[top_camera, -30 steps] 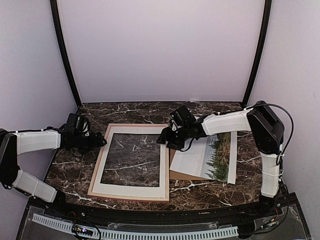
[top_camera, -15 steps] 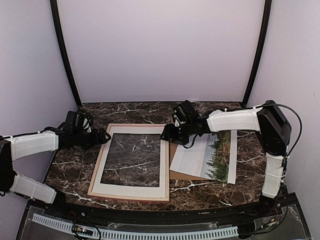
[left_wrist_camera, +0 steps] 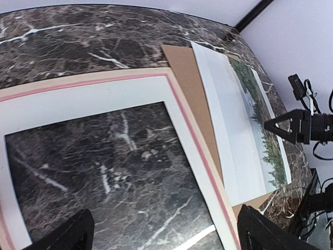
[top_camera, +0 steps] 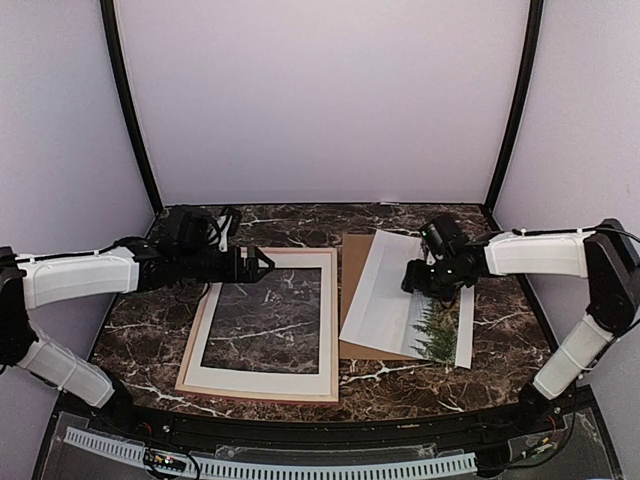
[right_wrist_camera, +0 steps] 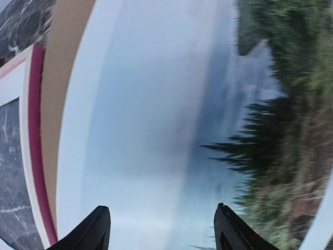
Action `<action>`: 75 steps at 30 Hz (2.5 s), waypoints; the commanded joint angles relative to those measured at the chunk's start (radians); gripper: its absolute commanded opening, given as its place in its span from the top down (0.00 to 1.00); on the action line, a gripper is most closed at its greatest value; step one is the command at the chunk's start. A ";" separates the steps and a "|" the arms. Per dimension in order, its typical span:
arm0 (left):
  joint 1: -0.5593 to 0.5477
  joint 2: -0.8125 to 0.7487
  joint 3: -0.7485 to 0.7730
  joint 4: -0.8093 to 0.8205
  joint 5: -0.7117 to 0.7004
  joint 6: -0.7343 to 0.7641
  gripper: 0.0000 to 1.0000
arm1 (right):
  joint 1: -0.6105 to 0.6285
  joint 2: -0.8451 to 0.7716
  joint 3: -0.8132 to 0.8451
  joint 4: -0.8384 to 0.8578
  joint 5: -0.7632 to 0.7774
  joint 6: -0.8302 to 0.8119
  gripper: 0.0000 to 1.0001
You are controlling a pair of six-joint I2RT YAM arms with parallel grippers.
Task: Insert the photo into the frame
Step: Place the mat board on the glass panel, then hold the photo against the backboard, then pick up the photo from the backboard.
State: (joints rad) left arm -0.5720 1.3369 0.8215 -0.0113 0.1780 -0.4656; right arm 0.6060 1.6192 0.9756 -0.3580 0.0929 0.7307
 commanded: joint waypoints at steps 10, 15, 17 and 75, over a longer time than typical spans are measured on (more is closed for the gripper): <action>-0.343 0.416 0.402 -0.019 -0.019 0.083 0.02 | -0.311 -0.262 -0.315 0.022 -0.025 -0.082 0.31; -0.418 0.620 0.629 -0.103 -0.023 0.129 0.03 | -0.385 -0.286 -0.371 0.050 -0.085 -0.091 0.32; -0.430 0.681 0.696 -0.132 -0.031 0.148 0.03 | -0.406 -0.292 -0.389 0.056 -0.090 -0.093 0.32; -0.439 0.897 0.737 -0.163 -0.037 0.099 0.07 | -0.728 -0.344 -0.523 0.324 -0.740 -0.181 0.47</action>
State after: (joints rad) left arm -1.0065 2.2269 1.5879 -0.1032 0.1310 -0.3550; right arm -0.1123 1.2919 0.4278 -0.0525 -0.5945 0.5762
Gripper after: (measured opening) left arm 0.934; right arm 0.534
